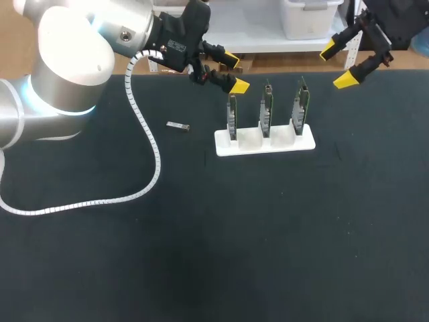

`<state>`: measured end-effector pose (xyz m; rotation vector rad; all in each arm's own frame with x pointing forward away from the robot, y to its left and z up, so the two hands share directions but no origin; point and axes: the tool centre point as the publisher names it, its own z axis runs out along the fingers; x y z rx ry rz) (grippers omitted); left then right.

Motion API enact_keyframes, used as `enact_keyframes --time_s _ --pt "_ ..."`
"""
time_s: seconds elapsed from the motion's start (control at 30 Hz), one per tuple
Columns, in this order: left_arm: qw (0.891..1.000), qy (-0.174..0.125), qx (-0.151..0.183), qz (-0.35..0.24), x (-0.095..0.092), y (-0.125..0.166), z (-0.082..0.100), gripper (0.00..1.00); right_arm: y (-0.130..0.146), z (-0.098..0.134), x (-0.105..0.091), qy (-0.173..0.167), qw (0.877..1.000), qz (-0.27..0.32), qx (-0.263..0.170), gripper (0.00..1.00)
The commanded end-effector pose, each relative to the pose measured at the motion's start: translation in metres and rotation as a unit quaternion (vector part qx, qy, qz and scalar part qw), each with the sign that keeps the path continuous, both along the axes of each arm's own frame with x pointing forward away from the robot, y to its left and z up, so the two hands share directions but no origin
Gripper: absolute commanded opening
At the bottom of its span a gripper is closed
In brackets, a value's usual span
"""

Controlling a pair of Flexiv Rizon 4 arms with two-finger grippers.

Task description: Pick up the optical module with the left hand, and insert it into the network port with the right hand.

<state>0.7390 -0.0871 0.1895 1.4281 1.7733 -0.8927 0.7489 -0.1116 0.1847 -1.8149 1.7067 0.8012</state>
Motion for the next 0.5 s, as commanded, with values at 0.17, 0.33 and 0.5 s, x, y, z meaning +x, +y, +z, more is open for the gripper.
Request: enact_keyframes --time_s 0.17,0.33,0.5 --pt "1.0 -0.013 0.01 -0.003 -0.001 0.001 0.006 1.0 0.0 0.0 -0.003 -0.002 1.0 -0.002 0.0 1.0" --pt "0.999 -0.022 0.043 0.006 -0.008 0.017 0.025 1.0 0.0 0.0 -0.003 -0.002 1.0 -0.002 0.0 1.0" --pt "0.998 -0.018 0.062 0.015 -0.016 0.035 0.026 1.0 0.0 0.0 -0.003 -0.002 1.0 -0.002 0.0 1.0"
